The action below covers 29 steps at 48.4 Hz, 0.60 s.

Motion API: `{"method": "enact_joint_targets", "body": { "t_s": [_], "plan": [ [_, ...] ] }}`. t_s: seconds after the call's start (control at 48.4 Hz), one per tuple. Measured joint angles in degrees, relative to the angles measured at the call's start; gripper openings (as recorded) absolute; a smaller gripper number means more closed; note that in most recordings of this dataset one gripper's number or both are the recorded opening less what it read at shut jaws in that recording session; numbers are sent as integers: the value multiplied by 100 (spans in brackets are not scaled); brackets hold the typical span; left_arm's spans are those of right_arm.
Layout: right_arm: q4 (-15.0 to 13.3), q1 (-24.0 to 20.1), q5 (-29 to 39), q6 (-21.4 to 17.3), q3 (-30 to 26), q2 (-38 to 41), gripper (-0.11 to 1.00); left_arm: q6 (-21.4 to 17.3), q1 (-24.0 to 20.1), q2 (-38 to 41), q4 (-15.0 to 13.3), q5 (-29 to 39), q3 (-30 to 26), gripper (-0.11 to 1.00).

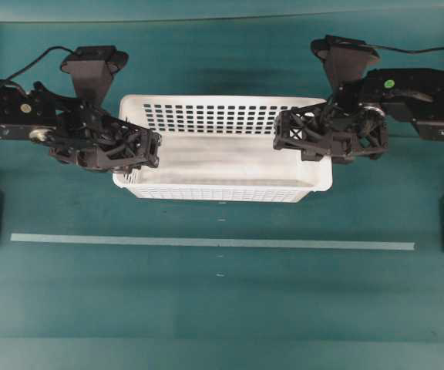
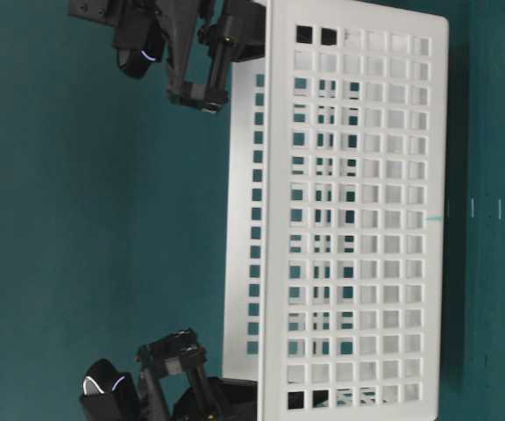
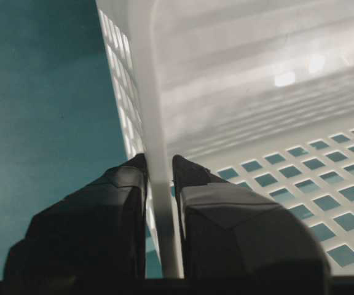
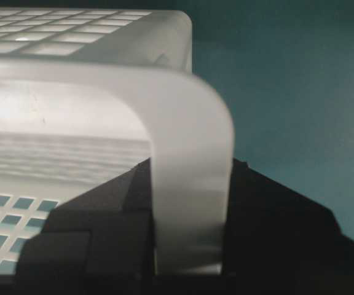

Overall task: Lift the white basket with both hands.
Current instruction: 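Raise the basket with both grippers, pulling it toward the front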

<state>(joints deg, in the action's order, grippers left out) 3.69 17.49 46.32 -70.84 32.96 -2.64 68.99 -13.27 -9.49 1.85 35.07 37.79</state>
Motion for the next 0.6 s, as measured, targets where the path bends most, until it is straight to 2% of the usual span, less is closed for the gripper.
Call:
{"method": "enact_joint_targets", "body": {
  "t_s": [0.351, 0.599],
  "plan": [
    [0, -132, 9, -26, 0, -9, 16, 88, 44, -44, 0, 26, 26, 7],
    [0, -387, 9, -88, -9, -9, 16, 606, 352, -237, 0, -35, 237, 7]
  ]
}}
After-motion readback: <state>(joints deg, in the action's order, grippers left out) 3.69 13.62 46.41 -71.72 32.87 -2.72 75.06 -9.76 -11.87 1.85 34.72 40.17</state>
